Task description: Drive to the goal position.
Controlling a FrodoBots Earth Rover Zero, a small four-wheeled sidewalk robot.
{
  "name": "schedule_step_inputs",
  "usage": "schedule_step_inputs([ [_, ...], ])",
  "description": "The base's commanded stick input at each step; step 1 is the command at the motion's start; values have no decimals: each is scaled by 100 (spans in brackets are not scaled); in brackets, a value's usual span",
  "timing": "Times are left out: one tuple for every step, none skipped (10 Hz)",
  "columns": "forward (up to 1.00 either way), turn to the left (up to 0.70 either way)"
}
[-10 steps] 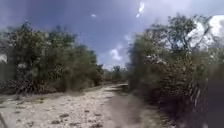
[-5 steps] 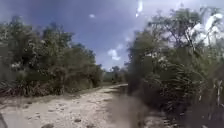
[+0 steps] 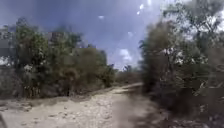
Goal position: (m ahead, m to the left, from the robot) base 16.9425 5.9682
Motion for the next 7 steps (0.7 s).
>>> schedule_step_inputs([
  [70,0],
  [70,0],
  [70,0],
  [70,0],
  [70,0],
  [70,0],
  [70,0],
])
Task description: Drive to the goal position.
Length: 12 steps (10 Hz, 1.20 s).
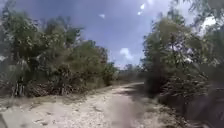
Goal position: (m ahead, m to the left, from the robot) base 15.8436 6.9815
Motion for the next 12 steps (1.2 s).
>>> schedule_step_inputs([
  [70,0],
  [70,0],
  [70,0],
  [70,0],
  [70,0],
  [70,0],
  [70,0],
  [70,0],
  [70,0],
  [70,0],
  [70,0],
  [70,0],
])
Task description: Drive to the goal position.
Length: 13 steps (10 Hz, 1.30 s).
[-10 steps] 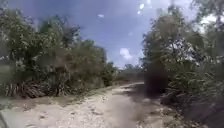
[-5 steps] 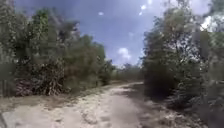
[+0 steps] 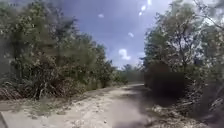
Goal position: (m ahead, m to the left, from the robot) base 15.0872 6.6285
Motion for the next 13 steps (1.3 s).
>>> schedule_step_inputs([
  [70,0],
  [70,0],
  [70,0],
  [70,0],
  [70,0],
  [70,0],
  [70,0],
  [70,0],
  [70,0],
  [70,-3],
  [70,-23],
  [70,-35],
  [70,-35],
])
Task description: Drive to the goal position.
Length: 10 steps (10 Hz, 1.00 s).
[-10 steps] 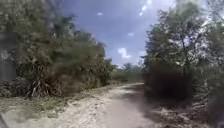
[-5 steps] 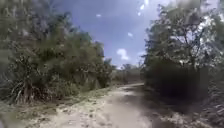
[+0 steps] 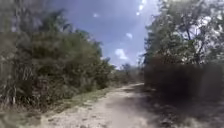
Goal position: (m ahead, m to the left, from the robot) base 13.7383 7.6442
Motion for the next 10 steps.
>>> schedule_step_inputs([
  [70,-21],
  [70,0],
  [70,0],
  [70,0],
  [70,0],
  [70,0],
  [70,0],
  [70,0],
  [70,0],
  [70,0],
])
